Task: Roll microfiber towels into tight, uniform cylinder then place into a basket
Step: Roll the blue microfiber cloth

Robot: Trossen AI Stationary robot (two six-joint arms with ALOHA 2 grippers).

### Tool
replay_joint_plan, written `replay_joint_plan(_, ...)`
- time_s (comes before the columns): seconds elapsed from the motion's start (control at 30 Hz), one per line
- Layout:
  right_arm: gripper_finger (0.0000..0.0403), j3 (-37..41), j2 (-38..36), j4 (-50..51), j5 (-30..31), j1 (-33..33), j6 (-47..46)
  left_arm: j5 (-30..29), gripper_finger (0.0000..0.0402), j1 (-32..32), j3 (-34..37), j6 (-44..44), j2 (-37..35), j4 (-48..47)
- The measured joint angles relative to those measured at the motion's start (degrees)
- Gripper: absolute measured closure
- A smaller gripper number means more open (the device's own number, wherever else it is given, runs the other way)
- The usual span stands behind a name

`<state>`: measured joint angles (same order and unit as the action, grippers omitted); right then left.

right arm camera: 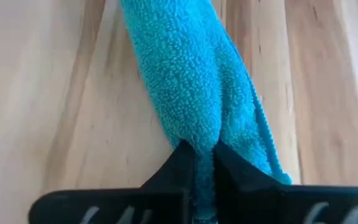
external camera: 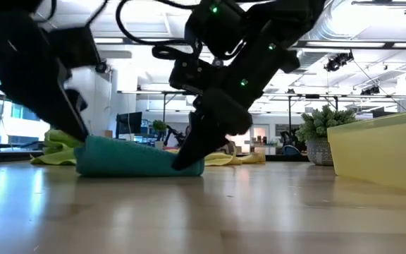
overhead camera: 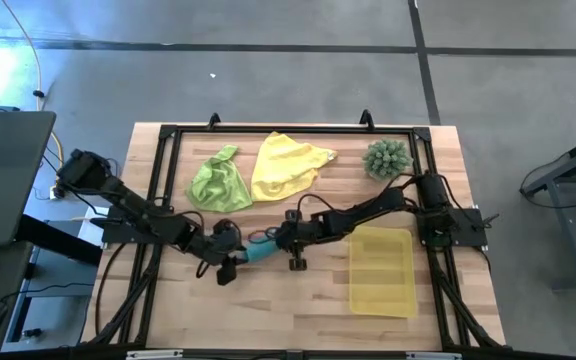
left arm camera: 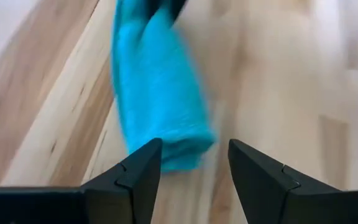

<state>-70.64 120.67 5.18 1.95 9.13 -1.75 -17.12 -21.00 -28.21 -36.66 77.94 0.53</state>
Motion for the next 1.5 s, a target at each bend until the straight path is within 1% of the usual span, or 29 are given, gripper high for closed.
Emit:
replay_joint_plan(0.1, 0.0393, 0.01, -0.03, -0.18, -6.06, -2.09, -5.94, -1.75, 0.0225, -1.21, -0.07, 5.82, -2.14, 2.79)
replay_joint_plan(0.23, 0.0394, 0.05, 0.13, -0.82, -15.28, -5.37, -14.66, -6.08, 0.0225, -2.52, -0.17, 12.17, -3.02, 6.53)
replay_joint_plan(0.33, 0.0394, 0.12, 0.25, -0.90, -21.09, -7.20, -20.51, -8.74, 0.0225, -2.75, -0.23, 15.52, -1.58, 7.58)
replay_joint_plan(0.43, 0.0393, 0.16, 0.30, -1.18, -24.14, -8.45, -23.97, -11.83, 0.0225, -2.47, -0.10, 17.63, 0.76, 7.69)
replay_joint_plan(0.53, 0.0393, 0.16, 0.30, -1.30, -24.25, -8.78, -24.98, -12.95, 0.0225, -1.54, -0.10, 19.33, 4.24, 8.25)
replay_joint_plan(0.7, 0.0393, 0.26, 0.30, -1.87, -23.79, -8.76, -25.09, -13.06, 0.0225, 0.28, -0.15, 19.33, 9.74, 9.33)
replay_joint_plan(0.8, 0.0393, 0.32, 0.30, -2.56, -23.40, -8.68, -25.09, -11.34, 0.0225, 1.48, -0.22, 18.19, 12.63, 9.88)
replay_joint_plan(0.87, 0.0388, 0.32, 0.30, -2.64, -23.40, -8.68, -23.09, -9.29, 0.0225, 2.04, -0.35, 16.23, 14.34, 10.57)
replay_joint_plan(0.93, 0.0371, 0.32, 0.27, -2.81, -23.22, -8.68, -19.78, -7.91, 0.0225, 2.36, -0.41, 14.38, 15.34, 10.73)
replay_joint_plan(1.07, 0.0312, 0.32, -0.77, -3.25, -23.01, -8.66, -17.92, -7.62, 0.0225, 1.85, -0.54, 10.50, 16.69, 11.03)
replay_joint_plan(1.13, 0.0283, 0.38, -1.69, -3.26, -22.23, -8.79, -14.84, -7.85, 0.0225, 1.58, -0.52, 9.10, 16.73, 11.02)
replay_joint_plan(1.2, 0.0261, 0.53, -3.32, -1.76, -20.21, -9.17, -11.75, -7.83, 0.0225, 1.44, -0.52, 8.63, 16.78, 11.05)
replay_joint_plan(1.27, 0.0248, 0.55, -5.49, 0.10, -16.48, -9.51, -8.66, -7.78, 0.0225, 1.43, -0.50, 8.42, 16.80, 11.01)
replay_joint_plan(1.33, 0.0244, 0.53, -7.90, 1.35, -12.37, -9.55, -5.53, -7.82, 0.0225, 1.43, -0.50, 8.20, 16.82, 11.01)
replay_joint_plan(1.43, 0.0243, 0.45, -9.63, -0.17, -9.88, -7.74, -1.29, -8.03, 0.0225, 1.43, -0.48, 7.12, 16.84, 11.00)
replay_joint_plan(1.5, 0.0243, 0.45, -9.50, -3.90, -9.07, -5.21, 2.18, -8.05, 0.0225, 1.43, -0.46, 6.93, 16.88, 11.04)
